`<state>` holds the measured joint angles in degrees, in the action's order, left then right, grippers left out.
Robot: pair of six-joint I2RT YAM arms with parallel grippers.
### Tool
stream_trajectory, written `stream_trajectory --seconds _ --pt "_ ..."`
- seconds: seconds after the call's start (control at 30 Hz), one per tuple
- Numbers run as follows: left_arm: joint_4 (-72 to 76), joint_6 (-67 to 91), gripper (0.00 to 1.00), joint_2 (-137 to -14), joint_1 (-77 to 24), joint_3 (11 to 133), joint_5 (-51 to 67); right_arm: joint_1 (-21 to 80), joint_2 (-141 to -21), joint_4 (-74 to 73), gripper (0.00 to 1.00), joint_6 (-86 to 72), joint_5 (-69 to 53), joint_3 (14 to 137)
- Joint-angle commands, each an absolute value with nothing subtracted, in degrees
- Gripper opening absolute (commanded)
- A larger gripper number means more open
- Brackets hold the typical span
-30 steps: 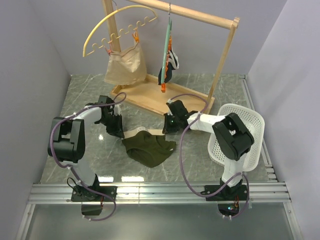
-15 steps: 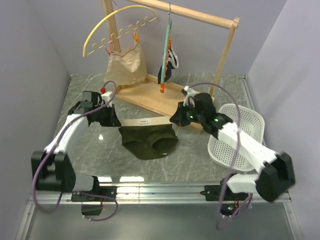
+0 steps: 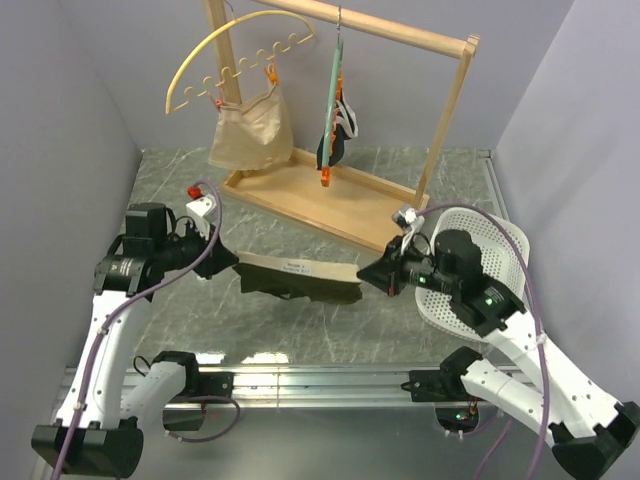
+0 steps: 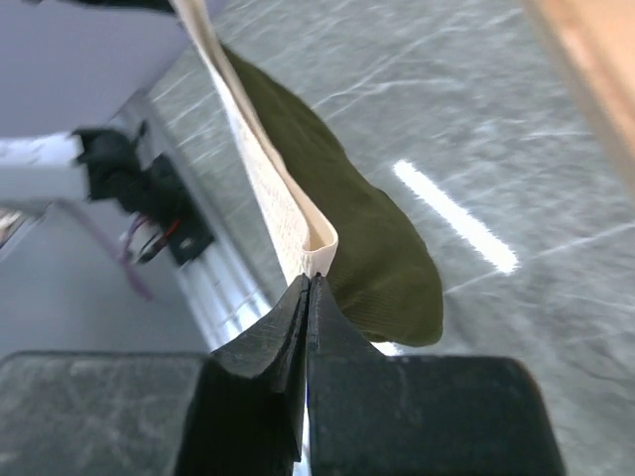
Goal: Clip the underwear to the hanger
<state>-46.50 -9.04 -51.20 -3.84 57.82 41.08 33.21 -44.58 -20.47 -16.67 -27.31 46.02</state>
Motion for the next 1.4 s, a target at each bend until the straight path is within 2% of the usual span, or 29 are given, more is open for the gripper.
stream_trajectory --seconds 0.0,0.07,0.2,0.33,0.53,0.57,0.6,0.67,0.7,0.77,0.8,0.9,0.97,1.1,1.2,1.33,1.37 --pt "-53.7 -16.3 0.00 -48.1 -3.5 62.4 43.6 36.7 -39.8 -20.7 0.00 -18.1 -29.6 44.1" --pt "-56.4 -17.6 0.00 -48.0 -3.5 63.6 44.0 39.0 -39.6 -19.0 0.00 -18.5 -28.7 43.6" --pt "-56.7 -19.3 0.00 -51.0 -3.6 62.5 43.0 38.9 -46.6 -17.6 0.00 -19.9 -25.3 42.9" --pt "-47.9 -15.2 0.05 -59.0 -4.1 58.5 36.9 36.3 -55.8 -13.7 0.00 -19.2 -20.1 40.9" --pt "-33.4 -6.0 0.07 -73.8 -5.9 53.3 34.9 33.3 -67.2 -5.6 0.00 -20.1 -17.8 38.4" --pt "-31.8 -4.2 0.10 -75.5 -7.6 53.0 32.9 33.1 -68.3 -5.4 0.16 -20.1 -16.8 38.6" --pt "-28.2 -3.1 0.22 -78.5 -8.6 53.2 31.4 32.7 -69.7 -5.2 0.25 -20.0 -16.7 38.9" --pt "-26.5 -1.1 0.31 -81.0 -9.6 54.7 30.8 31.2 -70.3 -5.9 0.45 -19.6 -16.4 40.3" --pt "-25.8 -0.4 0.39 -82.4 -9.6 55.5 30.9 30.7 -69.9 -6.4 0.46 -19.1 -16.7 41.0" --pt "-26.5 -1.0 0.44 -82.0 -9.2 58.0 32.1 28.8 -68.9 -7.7 0.47 -18.7 -17.7 42.6" --pt "-26.5 -1.4 0.50 -80.9 -9.0 58.4 35.5 28.2 -67.0 -7.9 0.47 -18.0 -18.2 43.0" --pt "-24.8 -3.2 0.69 -72.9 -8.4 58.2 41.7 26.9 -62.7 -8.5 0.47 -15.4 -19.9 45.0" --pt "-23.0 -4.0 0.76 -67.4 -8.4 57.7 44.7 26.5 -59.9 -8.3 0.47 -14.0 -20.1 47.1" --pt "-17.4 -0.4 0.85 -62.1 -9.1 59.0 47.5 26.5 -56.9 -6.1 0.47 -10.8 -19.0 50.9" --pt "-14.0 6.1 0.86 -60.5 -13.3 61.7 42.6 26.4 -56.1 -5.0 0.47 -8.6 -17.5 52.5" --pt "-6.3 11.9 0.85 -58.1 -23.5 62.8 29.0 26.2 -57.2 -4.9 0.49 -7.0 -12.7 56.7" --pt "-5.1 13.1 0.85 -58.6 -25.3 63.5 22.0 26.3 -57.8 -4.7 0.49 -7.0 -11.8 57.4"
